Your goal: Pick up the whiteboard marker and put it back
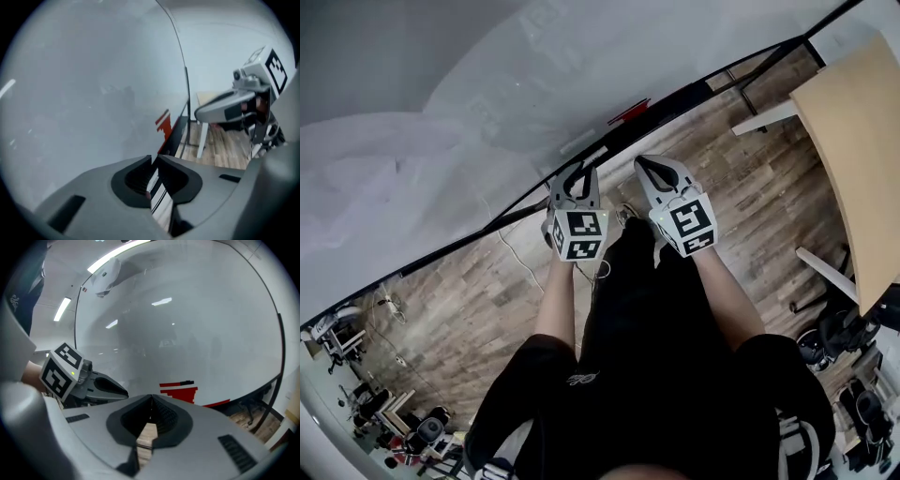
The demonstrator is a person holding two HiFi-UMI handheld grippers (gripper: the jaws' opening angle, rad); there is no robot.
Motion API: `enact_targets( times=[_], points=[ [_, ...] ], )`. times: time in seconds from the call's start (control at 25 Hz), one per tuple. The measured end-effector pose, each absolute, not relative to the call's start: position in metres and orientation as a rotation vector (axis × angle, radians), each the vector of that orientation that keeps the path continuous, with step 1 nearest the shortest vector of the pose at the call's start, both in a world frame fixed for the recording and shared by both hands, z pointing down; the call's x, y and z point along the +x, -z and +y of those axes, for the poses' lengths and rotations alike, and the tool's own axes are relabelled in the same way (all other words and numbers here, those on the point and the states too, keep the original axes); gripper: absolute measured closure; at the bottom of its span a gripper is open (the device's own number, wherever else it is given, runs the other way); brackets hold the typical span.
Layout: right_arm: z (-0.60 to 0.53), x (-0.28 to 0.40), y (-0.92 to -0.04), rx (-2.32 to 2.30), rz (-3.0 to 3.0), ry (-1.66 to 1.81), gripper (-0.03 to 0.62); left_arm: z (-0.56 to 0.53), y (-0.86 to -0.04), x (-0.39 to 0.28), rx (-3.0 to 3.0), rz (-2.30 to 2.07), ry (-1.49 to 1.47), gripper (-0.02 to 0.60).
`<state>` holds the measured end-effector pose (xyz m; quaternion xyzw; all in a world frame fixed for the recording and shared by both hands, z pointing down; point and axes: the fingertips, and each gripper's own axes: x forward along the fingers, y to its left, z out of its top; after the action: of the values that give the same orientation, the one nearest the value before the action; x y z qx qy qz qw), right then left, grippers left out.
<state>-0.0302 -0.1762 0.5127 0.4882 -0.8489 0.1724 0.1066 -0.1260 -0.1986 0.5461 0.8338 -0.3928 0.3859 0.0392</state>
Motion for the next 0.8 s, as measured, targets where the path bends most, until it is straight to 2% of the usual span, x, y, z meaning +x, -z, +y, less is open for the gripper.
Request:
enact_targets(
  times=[0.04,0.12,0.24,0.52,0.8],
  points=[
    [-0.178,-0.034,-0.51,1.43,-2.505,-0.494,0.592,-0.198,-0.537,-0.128,2.549,-1.26,-1.071,0.551],
    [-0.18,-0.044,-0.504,1.411,-2.519,-0.461,0.592,-0.196,-0.521,-0.136,2.519,-1.355,-0.886,0.574],
    [-0.181,-0.057,-0.496,1.388,-2.537,-0.422,0.592,-0.189,-0.506,-0.147,2.478,-1.436,-0.718,0.575],
    [-0.177,-0.069,-0.473,1.365,-2.587,-0.329,0.594,-0.173,-0.481,-0.163,2.428,-1.592,-0.557,0.577],
    [-0.152,-0.037,-0.446,1.306,-2.688,-0.261,0.594,-0.133,-0.45,-0.146,2.321,-1.813,-0.445,0.577]
  ],
)
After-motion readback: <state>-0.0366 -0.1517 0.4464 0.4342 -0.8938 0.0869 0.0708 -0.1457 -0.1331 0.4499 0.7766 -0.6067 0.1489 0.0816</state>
